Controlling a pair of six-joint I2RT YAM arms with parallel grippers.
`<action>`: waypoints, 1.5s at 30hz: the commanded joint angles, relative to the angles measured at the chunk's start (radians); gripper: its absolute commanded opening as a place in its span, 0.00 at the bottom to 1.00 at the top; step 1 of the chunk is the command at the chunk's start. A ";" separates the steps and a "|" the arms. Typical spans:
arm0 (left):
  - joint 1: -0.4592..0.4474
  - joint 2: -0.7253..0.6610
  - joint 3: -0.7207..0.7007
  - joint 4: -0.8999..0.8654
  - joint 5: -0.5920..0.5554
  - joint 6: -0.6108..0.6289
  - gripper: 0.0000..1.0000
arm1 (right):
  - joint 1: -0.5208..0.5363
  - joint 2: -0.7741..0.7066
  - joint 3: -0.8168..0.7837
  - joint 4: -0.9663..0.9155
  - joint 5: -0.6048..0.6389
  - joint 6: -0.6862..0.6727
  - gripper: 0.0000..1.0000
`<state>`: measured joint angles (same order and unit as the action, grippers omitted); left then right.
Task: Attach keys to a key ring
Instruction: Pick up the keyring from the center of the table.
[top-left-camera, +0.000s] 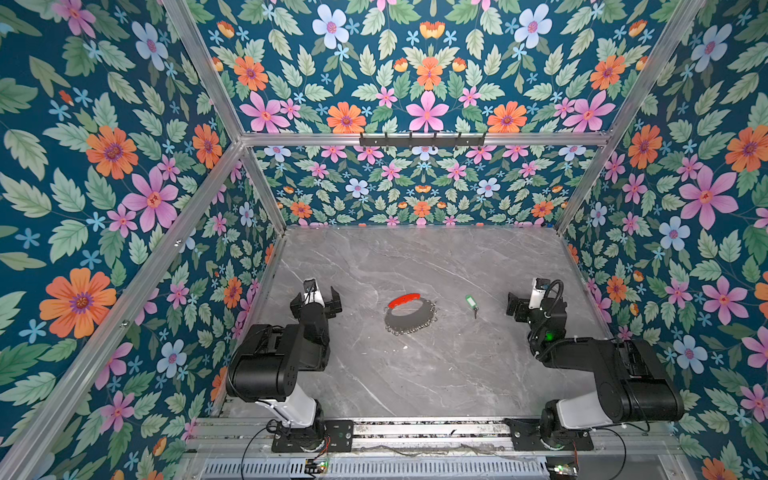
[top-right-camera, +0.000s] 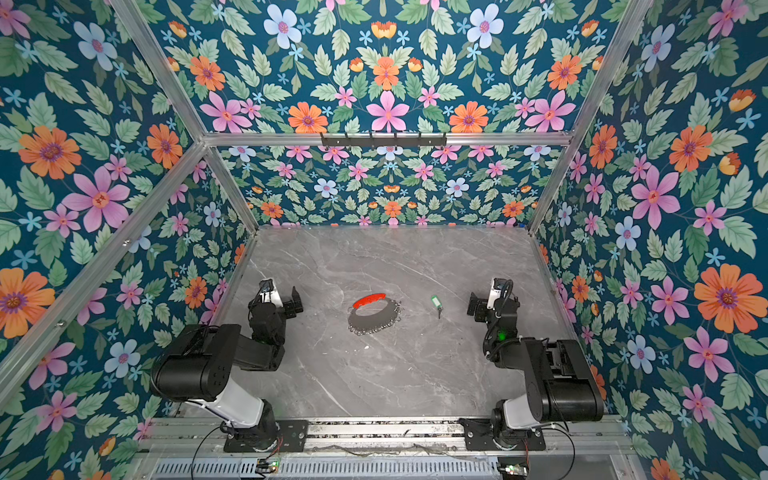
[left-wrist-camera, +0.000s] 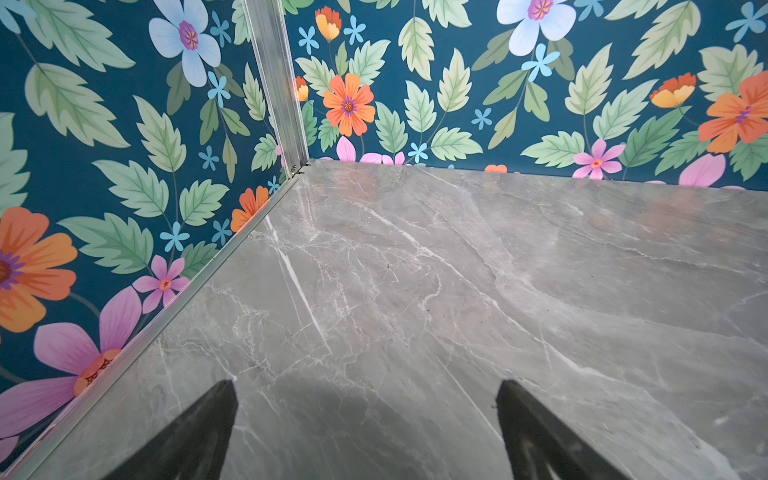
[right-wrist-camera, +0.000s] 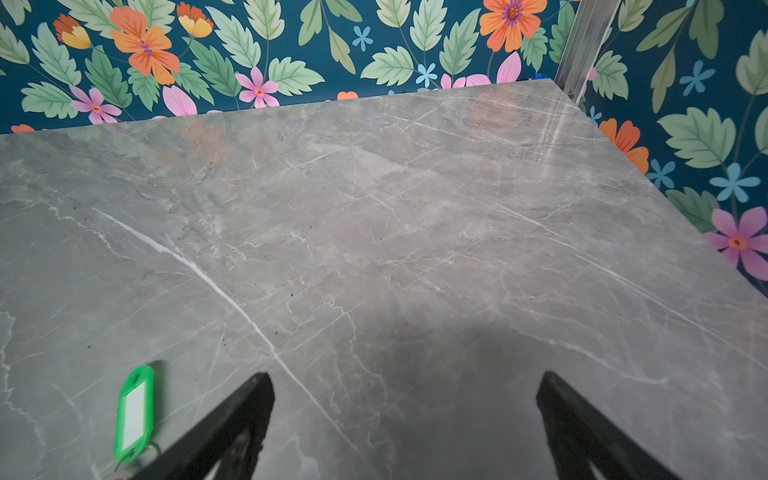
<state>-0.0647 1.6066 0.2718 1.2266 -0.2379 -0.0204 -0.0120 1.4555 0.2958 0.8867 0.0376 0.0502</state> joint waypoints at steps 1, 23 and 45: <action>0.002 0.001 0.003 0.030 -0.008 0.009 1.00 | 0.001 -0.001 0.000 0.051 0.014 -0.005 0.99; 0.002 0.001 0.003 0.030 -0.009 0.010 1.00 | 0.001 -0.001 0.003 0.048 0.009 -0.005 0.99; -0.086 -0.147 0.018 -0.098 -0.164 0.071 1.00 | 0.089 -0.673 0.133 -0.893 0.241 0.619 0.99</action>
<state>-0.0998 1.5410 0.2668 1.1873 -0.3027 -0.0071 0.1036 0.8001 0.4637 0.1314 0.3717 0.5045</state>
